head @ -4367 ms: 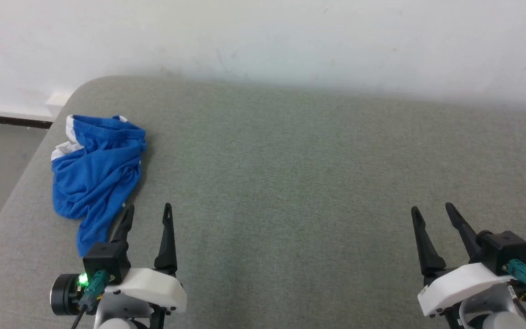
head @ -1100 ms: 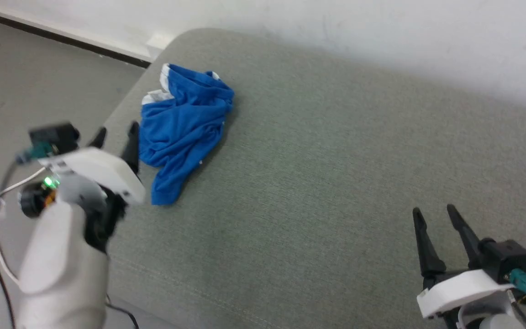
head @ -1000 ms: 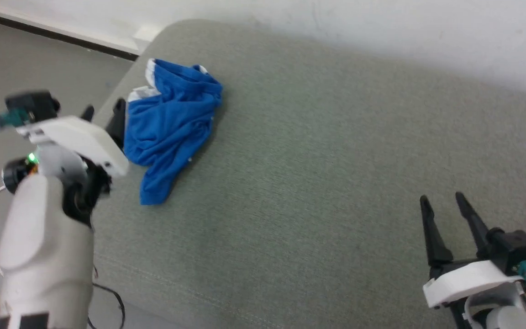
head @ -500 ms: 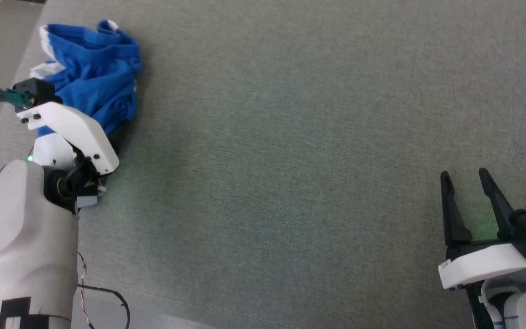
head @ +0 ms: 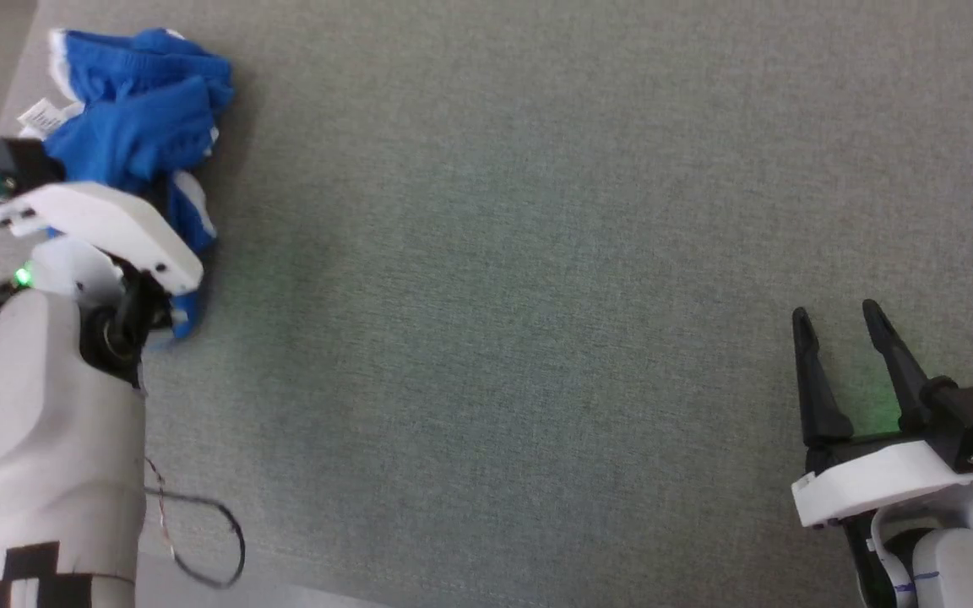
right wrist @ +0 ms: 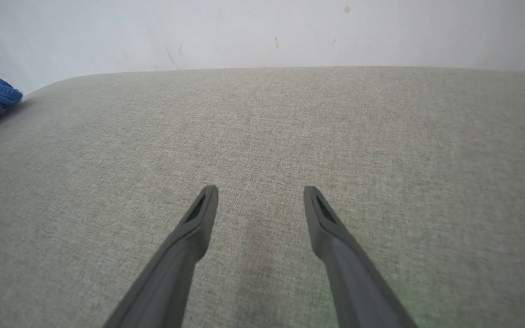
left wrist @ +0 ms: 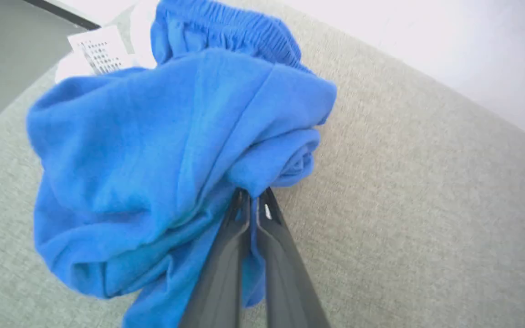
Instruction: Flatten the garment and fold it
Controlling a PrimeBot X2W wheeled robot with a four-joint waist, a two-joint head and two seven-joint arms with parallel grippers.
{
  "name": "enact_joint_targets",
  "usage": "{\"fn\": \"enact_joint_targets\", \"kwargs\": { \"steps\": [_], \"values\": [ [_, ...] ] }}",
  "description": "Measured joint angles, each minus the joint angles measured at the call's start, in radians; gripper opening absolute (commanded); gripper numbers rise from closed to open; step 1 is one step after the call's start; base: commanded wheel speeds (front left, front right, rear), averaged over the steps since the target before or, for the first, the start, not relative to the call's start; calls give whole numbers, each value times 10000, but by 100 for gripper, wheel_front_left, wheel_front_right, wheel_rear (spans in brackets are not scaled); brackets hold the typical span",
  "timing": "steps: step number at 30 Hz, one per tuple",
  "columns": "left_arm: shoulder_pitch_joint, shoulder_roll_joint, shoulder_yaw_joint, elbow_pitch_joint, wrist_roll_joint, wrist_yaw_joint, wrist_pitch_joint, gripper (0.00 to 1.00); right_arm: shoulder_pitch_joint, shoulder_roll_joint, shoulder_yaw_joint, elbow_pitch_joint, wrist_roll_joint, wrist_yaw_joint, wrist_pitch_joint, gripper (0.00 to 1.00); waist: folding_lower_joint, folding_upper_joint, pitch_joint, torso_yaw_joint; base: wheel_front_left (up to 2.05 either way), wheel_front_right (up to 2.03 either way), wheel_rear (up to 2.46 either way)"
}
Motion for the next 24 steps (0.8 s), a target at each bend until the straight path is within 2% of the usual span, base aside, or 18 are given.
{"fn": "enact_joint_targets", "kwargs": {
  "steps": [4,9,13,17,24],
  "values": [
    [-550,115,38,-449,84,-84,-777,0,1,0,184,349,251,0,-184,100,0,0,-383,17,0,0,0],
    [-1635,366,-420,-1616,102,-880,-1200,0,11,0,341,936,719,0,-487,100,-1,0,-973,-61,0,0,0],
    [-2342,265,-1264,-2589,33,-1168,-1120,0,11,-2,522,1369,1016,0,-706,100,-2,0,-1464,-237,0,0,0],
    [-2502,-56,-2481,-3164,-270,-1254,-729,0,8,10,535,1705,1258,0,-846,100,-2,0,-1838,-600,0,0,0],
    [-937,-779,-4798,-3055,-1289,-1264,341,0,105,0,428,2150,1551,0,-955,100,-2,0,-2293,-1456,0,0,0]
  ]
}}
